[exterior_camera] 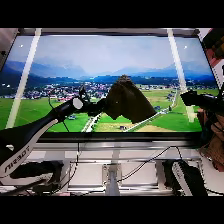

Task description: Fold the clothes and pants, and hang the long-sleeved shirts on hangers.

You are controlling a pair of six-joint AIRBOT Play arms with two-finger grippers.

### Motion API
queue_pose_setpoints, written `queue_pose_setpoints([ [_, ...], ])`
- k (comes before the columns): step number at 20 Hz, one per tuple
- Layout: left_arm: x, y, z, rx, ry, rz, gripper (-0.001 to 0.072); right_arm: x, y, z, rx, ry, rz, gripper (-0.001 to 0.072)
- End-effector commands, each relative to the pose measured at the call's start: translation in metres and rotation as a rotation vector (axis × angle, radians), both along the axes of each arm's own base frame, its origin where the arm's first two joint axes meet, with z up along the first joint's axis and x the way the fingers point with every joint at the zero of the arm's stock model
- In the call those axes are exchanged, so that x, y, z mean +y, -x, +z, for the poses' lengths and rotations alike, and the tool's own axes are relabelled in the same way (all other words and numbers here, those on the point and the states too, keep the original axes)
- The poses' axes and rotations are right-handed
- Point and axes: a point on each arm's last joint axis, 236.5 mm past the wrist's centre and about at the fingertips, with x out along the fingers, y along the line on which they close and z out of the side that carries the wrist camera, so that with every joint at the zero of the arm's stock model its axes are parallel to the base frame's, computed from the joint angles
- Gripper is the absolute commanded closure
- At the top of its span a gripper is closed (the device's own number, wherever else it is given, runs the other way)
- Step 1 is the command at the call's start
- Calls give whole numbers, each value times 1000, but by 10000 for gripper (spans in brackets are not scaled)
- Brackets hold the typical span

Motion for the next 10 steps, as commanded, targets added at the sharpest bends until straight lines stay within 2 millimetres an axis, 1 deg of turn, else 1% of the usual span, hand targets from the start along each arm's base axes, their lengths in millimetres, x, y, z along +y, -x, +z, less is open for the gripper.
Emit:
queue_pose_setpoints([
  [1,-6,-1,-14,45,19,82,92,0,0,0,2,-1,1,148],
  [2,-7,-6,-13,21,21,96,173,0,0,0,2,-1,1,148],
  [4,-6,-21,-5,-33,35,142,513,0,0,0,2,-1,1,149],
  [5,-5,-28,0,-62,40,162,608,0,0,0,2,-1,1,154],
  [6,-3,-36,10,-102,49,180,625,0,0,0,1,-1,1,154],
  [7,-1,-45,25,-156,57,190,627,0,0,0,-1,0,0,155],
  [8,1,-54,47,-241,61,183,649,0,-1,1,-5,1,-2,155],
  [9,3,-61,72,-327,66,174,649,-1,-2,2,-12,3,-5,156],
  [10,5,-67,104,-422,71,157,649,-2,-4,3,-21,5,-10,156],
])
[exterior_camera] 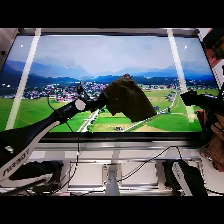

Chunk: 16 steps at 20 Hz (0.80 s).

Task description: Fold the clothes and pants, and hang the long-sleeved shirts on hangers.

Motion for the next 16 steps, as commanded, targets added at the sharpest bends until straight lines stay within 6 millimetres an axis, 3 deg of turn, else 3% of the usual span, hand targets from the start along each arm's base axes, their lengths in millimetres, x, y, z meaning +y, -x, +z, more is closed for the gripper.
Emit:
queue_pose_setpoints([
  [1,9,-26,90,-304,-9,-3,649,-3,-5,4,-28,7,-13,155],
  [5,20,-19,223,-602,55,-2,649,-4,-11,9,-57,2,-22,158],
  [8,30,0,281,-727,82,-7,650,21,-6,4,-26,-11,60,159],
  [12,41,16,314,-844,39,-27,651,77,14,-14,75,-17,277,159],
  [13,43,18,318,-859,32,-29,651,89,20,-21,113,-24,324,194],
  [14,43,19,320,-863,34,-28,651,101,26,-29,154,-36,367,293],
  [15,44,20,322,-866,36,-28,651,115,33,-37,199,-62,405,336],
  [16,44,20,322,-865,36,-28,651,129,40,-47,235,-90,444,335],
])
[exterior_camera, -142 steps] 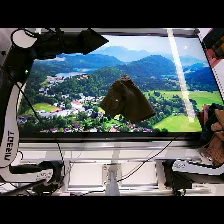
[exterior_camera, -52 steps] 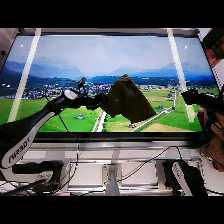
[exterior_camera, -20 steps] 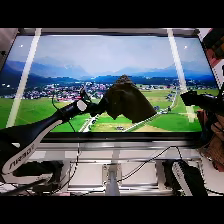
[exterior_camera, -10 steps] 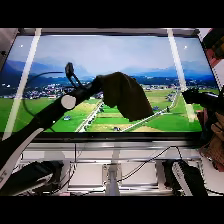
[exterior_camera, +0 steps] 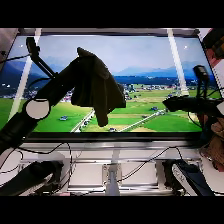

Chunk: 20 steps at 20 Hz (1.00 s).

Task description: Fold the clothes and pants, and hang the long-sleeved shirts on hangers.

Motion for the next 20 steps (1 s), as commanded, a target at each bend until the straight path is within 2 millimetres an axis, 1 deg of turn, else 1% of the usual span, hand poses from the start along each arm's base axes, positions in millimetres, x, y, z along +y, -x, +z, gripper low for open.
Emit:
queue_pose_setpoints([
  [1,4,5,10,-48,-30,3,651,50,26,-28,143,-72,143,334],
  [2,4,4,9,-65,-63,4,651,66,31,-34,172,-114,170,332],
  [3,4,3,5,-77,-106,2,651,83,36,-39,194,-160,194,311],
  [5,-1,3,-10,-57,-164,-22,652,115,44,-40,196,-234,251,309],
  [6,-5,2,-21,-35,-194,-39,652,130,49,-37,151,-226,334,241],
  [8,-13,-1,-46,22,-229,-67,651,158,52,-31,45,-199,439,10],
  [9,-15,-4,-52,35,-235,-68,651,170,48,-27,-11,-191,454,-1],
  [10,-16,-6,-58,45,-240,-68,651,182,43,-21,-78,-183,463,1],
  [11,-17,-9,-64,55,-247,-69,652,190,37,-17,-140,-169,464,12],
  [13,-17,-17,-80,86,-265,-62,651,196,21,-10,-212,-161,403,17],
  [15,-7,-31,-96,121,-278,-33,652,195,10,-16,-197,-168,345,17],
  [16,2,-39,-102,136,-282,-10,652,195,9,-26,-165,-162,339,17],
  [18,24,-51,-117,174,-310,27,652,197,15,-55,-55,-151,331,17],
  [19,36,-53,-131,214,-360,26,652,198,15,-69,5,-152,304,17],
  [20,51,-50,-150,271,-422,15,652,198,14,-80,48,-159,268,18],
])
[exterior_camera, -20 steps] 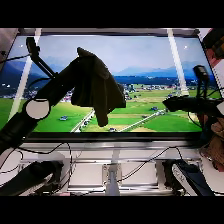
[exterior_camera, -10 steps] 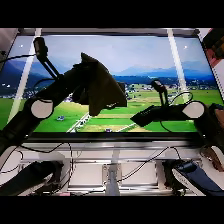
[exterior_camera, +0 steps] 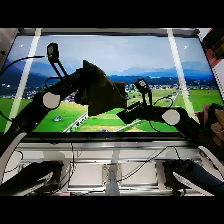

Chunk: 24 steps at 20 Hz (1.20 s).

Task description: Fold the clothes and pants, and hang the long-sleeved shirts on hangers.

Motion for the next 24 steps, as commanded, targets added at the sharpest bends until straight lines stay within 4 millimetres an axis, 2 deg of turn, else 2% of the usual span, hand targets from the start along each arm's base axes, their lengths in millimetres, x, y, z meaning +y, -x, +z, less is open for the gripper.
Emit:
queue_pose_setpoints([
  [1,48,1,-58,172,-174,5,652,3,-5,-36,143,8,-97,17],
  [3,86,11,-83,266,-257,32,652,2,-11,-52,200,4,-163,18],
  [7,148,37,-116,420,-399,77,651,-6,-27,-79,318,-25,-312,20],
  [9,176,50,-133,489,-513,83,651,-17,-46,-84,362,-60,-391,20],
  [11,193,63,-144,545,-589,82,651,-31,-72,-82,417,-135,-493,19],
  [14,198,70,-151,575,-621,73,651,-51,-102,-81,516,-223,-590,18],
  [16,197,71,-153,578,-622,69,651,-55,-118,-78,564,-263,-608,19],
  [21,197,71,-153,578,-621,69,650,-39,-164,-69,550,-289,-568,19],
  [24,197,71,-153,578,-621,68,651,-26,-179,-80,597,-285,-531,19],
])
